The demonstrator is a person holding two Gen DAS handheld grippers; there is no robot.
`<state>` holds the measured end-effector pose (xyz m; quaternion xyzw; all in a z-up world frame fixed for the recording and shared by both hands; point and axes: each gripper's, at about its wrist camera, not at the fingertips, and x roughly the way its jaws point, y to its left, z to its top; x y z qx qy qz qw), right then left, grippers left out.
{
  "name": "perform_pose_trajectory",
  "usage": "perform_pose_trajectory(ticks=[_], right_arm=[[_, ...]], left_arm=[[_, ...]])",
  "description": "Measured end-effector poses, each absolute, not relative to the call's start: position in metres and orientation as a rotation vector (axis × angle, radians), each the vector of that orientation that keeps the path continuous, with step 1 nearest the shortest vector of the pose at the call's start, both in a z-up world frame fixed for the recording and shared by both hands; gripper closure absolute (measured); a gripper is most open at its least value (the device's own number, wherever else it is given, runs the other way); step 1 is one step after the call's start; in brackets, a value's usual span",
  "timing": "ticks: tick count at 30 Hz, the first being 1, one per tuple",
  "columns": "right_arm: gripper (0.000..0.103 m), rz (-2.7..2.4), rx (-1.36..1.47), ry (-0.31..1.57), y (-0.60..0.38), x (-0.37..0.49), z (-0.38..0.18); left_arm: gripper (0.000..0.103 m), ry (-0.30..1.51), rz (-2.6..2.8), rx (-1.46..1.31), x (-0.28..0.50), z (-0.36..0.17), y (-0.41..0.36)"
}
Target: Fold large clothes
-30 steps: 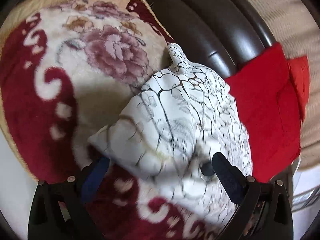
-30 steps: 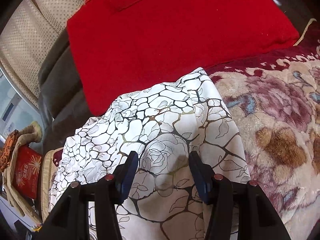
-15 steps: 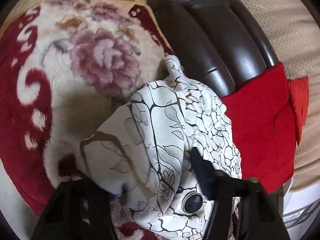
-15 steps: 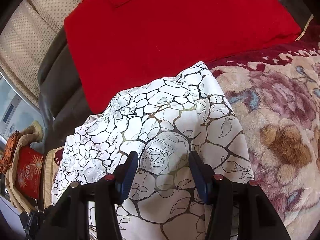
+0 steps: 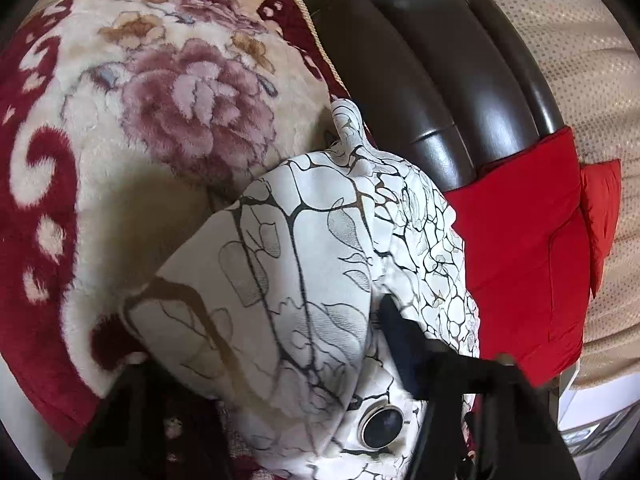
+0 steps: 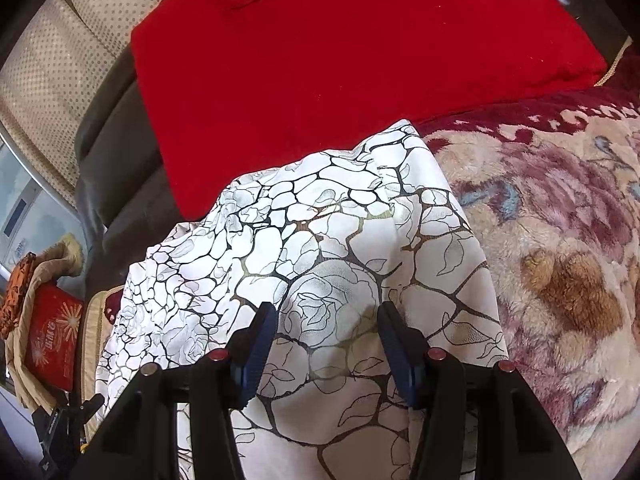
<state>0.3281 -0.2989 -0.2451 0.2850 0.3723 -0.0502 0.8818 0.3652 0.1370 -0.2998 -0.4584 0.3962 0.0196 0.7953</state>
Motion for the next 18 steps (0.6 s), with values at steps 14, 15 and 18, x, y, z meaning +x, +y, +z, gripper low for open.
perform_pose_trajectory(ticks=[14,15,18], right_arm=[[0.046,-0.088,0.588,0.78,-0.3,0.33,-0.247],[0.046,-0.085,0.591,0.779,-0.301,0.33,-0.247],[0.049,-0.067,0.611,0.771,-0.306,0.326,-0.245]], left_arm=[[0.079,0.821,-0.009,-0.872,0.375,-0.281,0.12],[0.08,0.821,-0.006,-0.845,0.376,-0.276,0.117],[0.081,0.819,-0.005,-0.783,0.379,-0.267,0.112]])
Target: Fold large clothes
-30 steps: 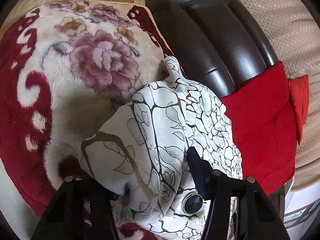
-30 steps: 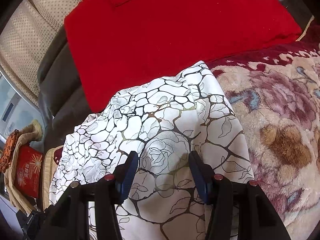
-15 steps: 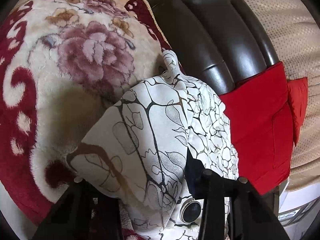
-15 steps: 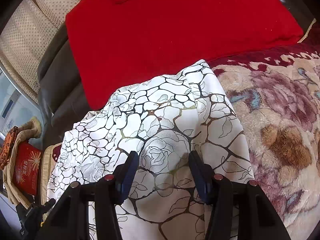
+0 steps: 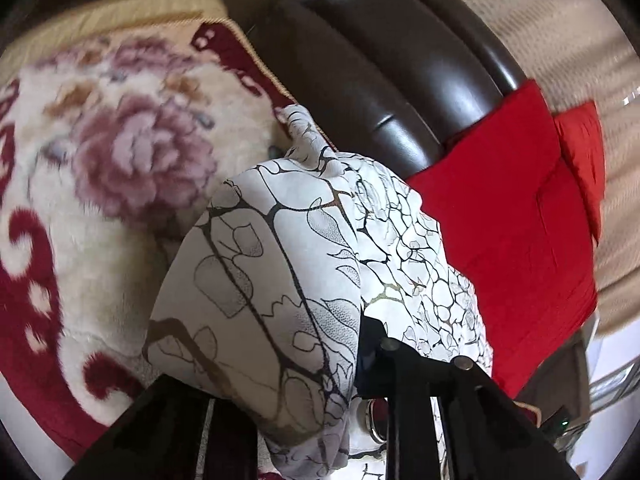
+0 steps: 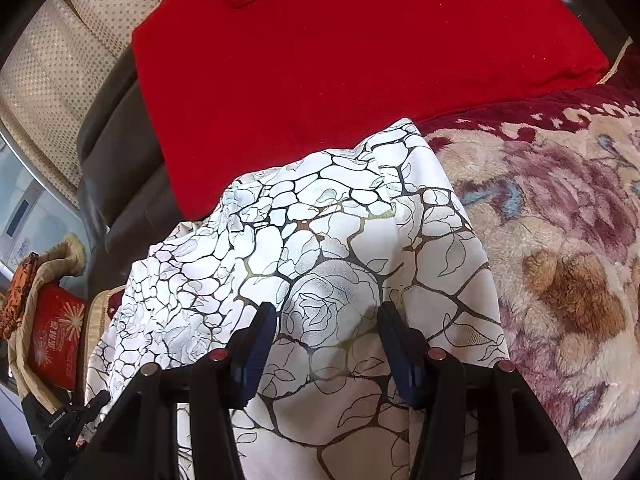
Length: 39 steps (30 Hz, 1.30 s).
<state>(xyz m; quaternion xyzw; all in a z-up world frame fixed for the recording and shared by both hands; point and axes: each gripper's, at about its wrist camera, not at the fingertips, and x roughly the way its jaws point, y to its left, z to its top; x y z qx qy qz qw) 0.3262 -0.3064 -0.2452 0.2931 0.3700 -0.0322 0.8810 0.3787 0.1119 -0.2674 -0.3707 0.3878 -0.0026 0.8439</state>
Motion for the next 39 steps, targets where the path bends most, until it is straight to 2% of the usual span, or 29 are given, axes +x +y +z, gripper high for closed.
perform_pose_trajectory(ticks=[3,8,11,13,20,25,28,31,33,35,36,37,39], right_arm=[[0.068,-0.036,0.61,0.784,-0.313,0.316,-0.242],[0.07,0.073,0.718,0.775,-0.323,0.273,-0.233],[0.075,0.068,0.702,0.854,-0.315,0.258,-0.248],[0.097,0.033,0.669,0.914,-0.313,0.259,-0.259],[0.098,0.077,0.764,0.944,-0.326,0.26,-0.268],[0.098,0.15,0.932,0.948,-0.344,0.258,-0.281],[0.098,0.205,1.042,0.954,-0.356,0.257,-0.29],[0.098,0.252,1.163,0.953,-0.369,0.254,-0.303],[0.098,0.284,1.24,0.951,-0.374,0.253,-0.311],[0.098,0.312,1.307,0.952,-0.379,0.253,-0.318],[0.098,0.326,1.34,0.952,-0.381,0.253,-0.322],[0.098,0.34,1.369,0.952,-0.383,0.252,-0.325],[0.098,0.359,1.407,0.953,-0.386,0.251,-0.33]], left_arm=[[0.08,0.818,-0.01,-0.753,0.38,-0.264,0.11],[0.079,0.827,0.0,-0.668,0.384,-0.263,0.104],[0.08,0.817,-0.003,-0.631,0.383,-0.258,0.101],[0.082,0.796,0.0,-0.575,0.38,-0.247,0.092],[0.084,0.679,-0.084,-0.278,0.371,-0.183,0.033],[0.086,0.634,-0.256,-0.042,0.36,-0.152,-0.056],[0.087,0.679,-0.384,0.116,0.353,-0.163,-0.126],[0.087,0.794,-0.463,0.263,0.356,-0.207,-0.184],[0.086,0.881,-0.475,0.298,0.361,-0.232,-0.2],[0.084,0.893,-0.494,0.254,0.364,-0.235,-0.193],[0.077,0.884,-0.511,0.217,0.363,-0.229,-0.186],[0.066,0.885,-0.536,0.175,0.362,-0.221,-0.179],[0.053,0.902,-0.619,0.085,0.36,-0.202,-0.158]])
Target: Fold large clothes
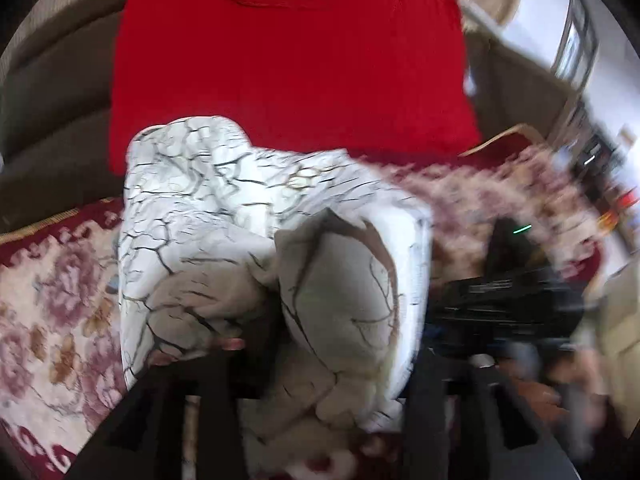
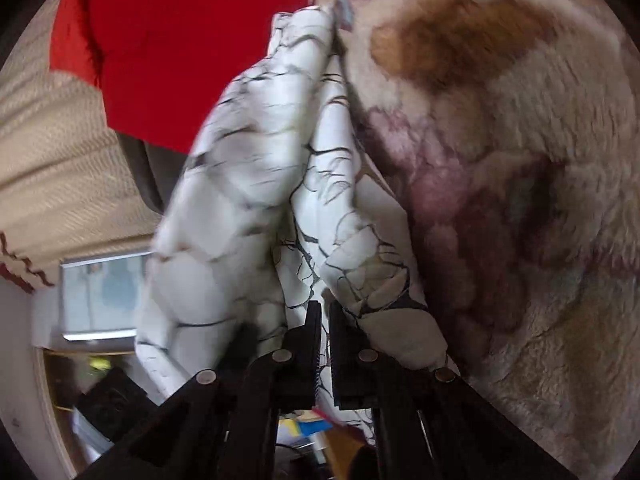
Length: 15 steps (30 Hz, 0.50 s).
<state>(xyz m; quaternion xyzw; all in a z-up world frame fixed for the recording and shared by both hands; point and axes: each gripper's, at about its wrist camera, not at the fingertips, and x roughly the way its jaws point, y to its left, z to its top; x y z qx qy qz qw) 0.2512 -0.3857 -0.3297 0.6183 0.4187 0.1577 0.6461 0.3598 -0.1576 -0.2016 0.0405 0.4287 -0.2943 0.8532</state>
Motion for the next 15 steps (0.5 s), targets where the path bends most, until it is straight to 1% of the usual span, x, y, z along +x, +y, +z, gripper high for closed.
perform_pose_trajectory(ticks=[1,2,3,4,5,7,8,9,11,15], right_arm=[[0.094,0.37,1.425,0.946,-0.387,0.251,-0.331],[0.094,0.376,1.442,0.939,-0.388,0.25,-0.33],[0.093,0.379,1.448,0.934,-0.389,0.25,-0.329],[0.087,0.383,1.451,0.922,-0.39,0.249,-0.327],[0.08,0.397,1.453,0.902,-0.391,0.247,-0.324],[0.038,0.432,1.446,0.852,-0.391,0.244,-0.314],[0.034,0.436,1.432,0.822,-0.391,0.243,-0.308],[0.032,0.41,1.405,0.796,-0.393,0.24,-0.302],[0.032,0.333,1.36,0.744,-0.399,0.232,-0.292],[0.031,0.304,1.364,0.632,-0.407,0.23,-0.281]], left_arm=[[0.044,0.892,-0.664,0.047,0.357,-0.191,-0.148],[0.038,0.858,-0.711,0.01,0.351,-0.178,-0.133],[0.027,0.829,-0.724,-0.005,0.348,-0.17,-0.122],[0.024,0.79,-0.733,-0.023,0.343,-0.161,-0.106],[0.024,0.768,-0.742,-0.04,0.343,-0.156,-0.093],[0.023,0.745,-0.724,-0.07,0.347,-0.155,-0.071],[0.023,0.752,-0.659,-0.08,0.355,-0.158,-0.06],[0.023,0.77,-0.608,-0.093,0.363,-0.163,-0.053],[0.023,0.822,-0.54,-0.164,0.384,-0.177,-0.038],[0.023,0.934,-0.477,-0.27,0.43,-0.209,-0.025]])
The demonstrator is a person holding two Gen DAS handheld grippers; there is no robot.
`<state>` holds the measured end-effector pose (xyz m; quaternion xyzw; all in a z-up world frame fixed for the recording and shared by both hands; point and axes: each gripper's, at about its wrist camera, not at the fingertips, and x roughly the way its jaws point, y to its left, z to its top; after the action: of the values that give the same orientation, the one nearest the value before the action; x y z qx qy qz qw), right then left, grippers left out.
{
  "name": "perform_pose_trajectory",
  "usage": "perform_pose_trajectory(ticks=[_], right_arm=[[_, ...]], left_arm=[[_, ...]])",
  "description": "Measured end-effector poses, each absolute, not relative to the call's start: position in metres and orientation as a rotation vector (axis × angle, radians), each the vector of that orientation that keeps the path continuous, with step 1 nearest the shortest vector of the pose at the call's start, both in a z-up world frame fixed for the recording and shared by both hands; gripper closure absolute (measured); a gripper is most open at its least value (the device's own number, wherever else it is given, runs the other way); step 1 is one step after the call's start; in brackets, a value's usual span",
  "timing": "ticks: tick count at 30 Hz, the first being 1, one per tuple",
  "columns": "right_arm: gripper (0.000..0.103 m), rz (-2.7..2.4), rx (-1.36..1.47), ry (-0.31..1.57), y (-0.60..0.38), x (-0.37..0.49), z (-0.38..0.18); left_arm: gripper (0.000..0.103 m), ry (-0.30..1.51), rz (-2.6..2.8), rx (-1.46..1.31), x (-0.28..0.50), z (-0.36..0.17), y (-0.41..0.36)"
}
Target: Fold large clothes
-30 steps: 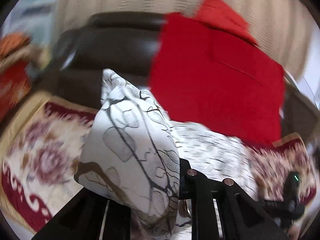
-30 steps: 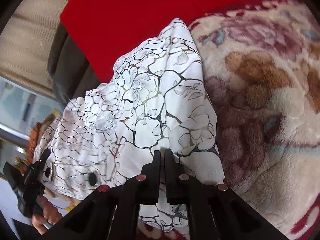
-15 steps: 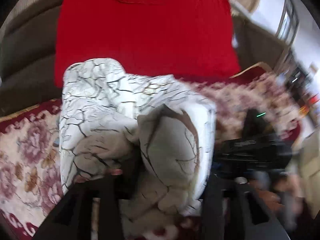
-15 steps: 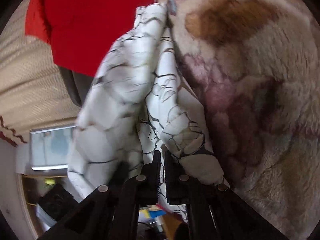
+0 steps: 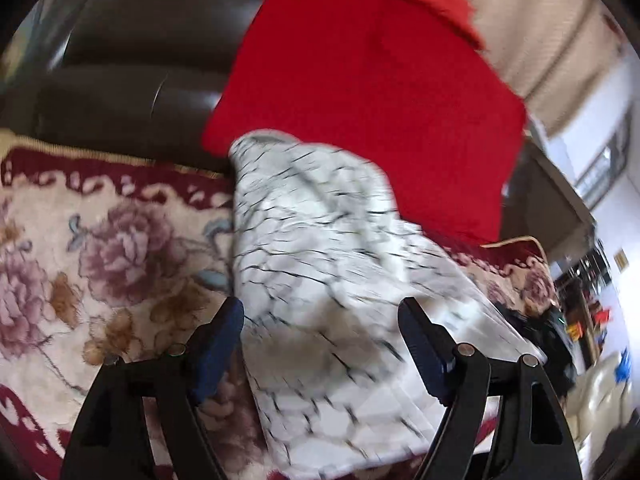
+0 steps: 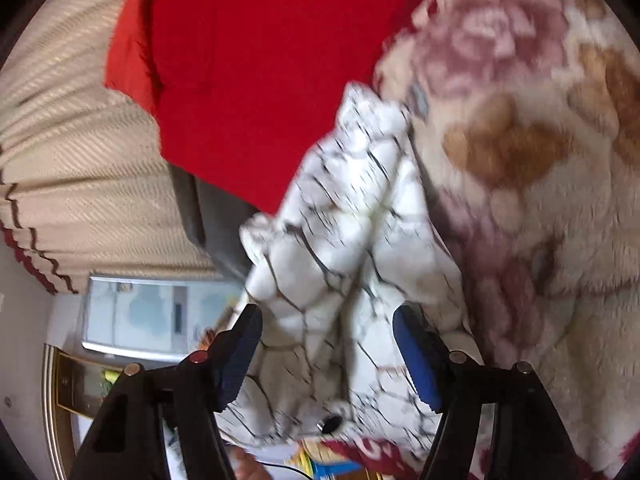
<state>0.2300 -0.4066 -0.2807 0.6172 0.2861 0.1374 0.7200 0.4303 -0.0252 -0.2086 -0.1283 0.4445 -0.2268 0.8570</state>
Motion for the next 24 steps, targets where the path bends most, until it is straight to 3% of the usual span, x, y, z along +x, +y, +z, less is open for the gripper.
perform_pose_trajectory(ticks=[9,15,18,20,21,24], right_arm=[[0.031,0.204,1.319,0.572,-0.424,0.256,-0.269],[0.032,0.114,1.253,0.462,-0.429,0.245,-0.247],[0.032,0.139,1.188,0.545,-0.415,0.259,-0.248],[0.036,0.15,1.241,0.693,-0.402,0.277,-0.272],[0.043,0.132,1.258,0.727,-0.401,0.279,-0.278],[0.046,0.141,1.216,0.626,-0.407,0.27,-0.257]], left_arm=[[0.023,1.104,-0.554,-0.476,0.471,-0.276,-0.018],[0.023,1.076,-0.646,-0.535,0.463,-0.292,-0.021],[0.023,1.062,-0.663,-0.552,0.463,-0.298,-0.023],[0.023,1.052,-0.67,-0.555,0.462,-0.299,-0.022],[0.023,1.051,-0.673,-0.545,0.462,-0.298,-0.023],[0.023,1.057,-0.677,-0.54,0.46,-0.291,-0.016]])
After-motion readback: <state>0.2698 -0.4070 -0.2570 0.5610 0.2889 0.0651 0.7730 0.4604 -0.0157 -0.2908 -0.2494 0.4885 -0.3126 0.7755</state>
